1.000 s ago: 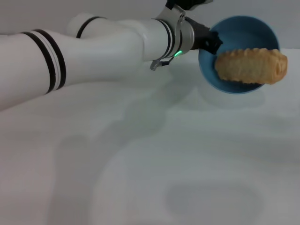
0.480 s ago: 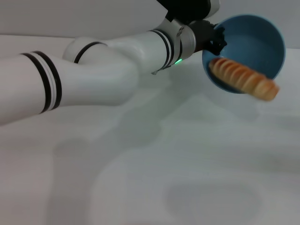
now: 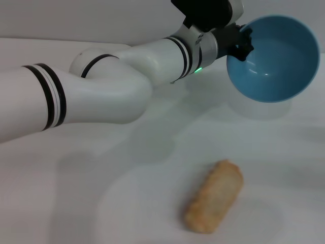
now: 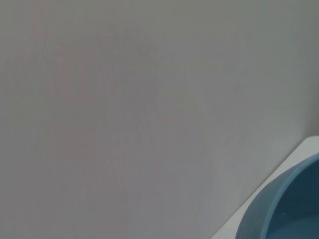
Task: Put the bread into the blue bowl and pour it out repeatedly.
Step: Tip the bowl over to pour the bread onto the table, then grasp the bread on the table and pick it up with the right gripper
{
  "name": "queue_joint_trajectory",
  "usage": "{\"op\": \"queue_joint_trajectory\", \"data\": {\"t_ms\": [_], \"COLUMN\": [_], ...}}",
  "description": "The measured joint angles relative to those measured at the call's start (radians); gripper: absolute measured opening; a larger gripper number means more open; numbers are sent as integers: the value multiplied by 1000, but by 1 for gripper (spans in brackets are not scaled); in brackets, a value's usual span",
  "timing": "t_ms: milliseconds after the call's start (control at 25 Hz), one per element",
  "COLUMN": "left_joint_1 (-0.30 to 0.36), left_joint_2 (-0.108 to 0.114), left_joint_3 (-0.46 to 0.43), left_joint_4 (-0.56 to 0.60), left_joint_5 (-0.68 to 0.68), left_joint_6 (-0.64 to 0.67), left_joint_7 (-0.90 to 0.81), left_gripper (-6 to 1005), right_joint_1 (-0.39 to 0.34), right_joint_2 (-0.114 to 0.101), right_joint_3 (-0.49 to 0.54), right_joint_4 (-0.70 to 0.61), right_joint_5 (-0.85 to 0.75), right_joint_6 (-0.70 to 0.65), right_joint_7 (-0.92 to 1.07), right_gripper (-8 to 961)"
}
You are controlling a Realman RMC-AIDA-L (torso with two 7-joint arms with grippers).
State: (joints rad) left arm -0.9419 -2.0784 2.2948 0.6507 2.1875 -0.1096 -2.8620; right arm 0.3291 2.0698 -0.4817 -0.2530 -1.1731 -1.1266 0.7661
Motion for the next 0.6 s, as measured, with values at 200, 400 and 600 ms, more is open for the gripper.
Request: {"op": "queue_joint_trajectory", "data": {"t_ms": [200, 400, 600], "left_joint_1": [-4, -30, -34], "left_joint_2": [1, 6, 18], "left_joint_3": [-42, -194, -342], "left_joint_4": [17, 6, -24], "left_joint_5": [0, 0, 9], "left_joint_6": [50, 211, 287], "left_joint_7": [-2, 3, 7], "left_gripper": [0, 0, 0], "right_joint_1": [16, 34, 47], "right_joint_2": [-8, -16, -9], "right_joint_3": [-15, -38, -44], "right_joint_4": [-9, -136, -265], "right_joint_5": [-158, -533, -767], "right_joint_6": [57, 39, -97], "right_joint_7": [220, 682, 990], "right_gripper": [554, 555, 555]}}
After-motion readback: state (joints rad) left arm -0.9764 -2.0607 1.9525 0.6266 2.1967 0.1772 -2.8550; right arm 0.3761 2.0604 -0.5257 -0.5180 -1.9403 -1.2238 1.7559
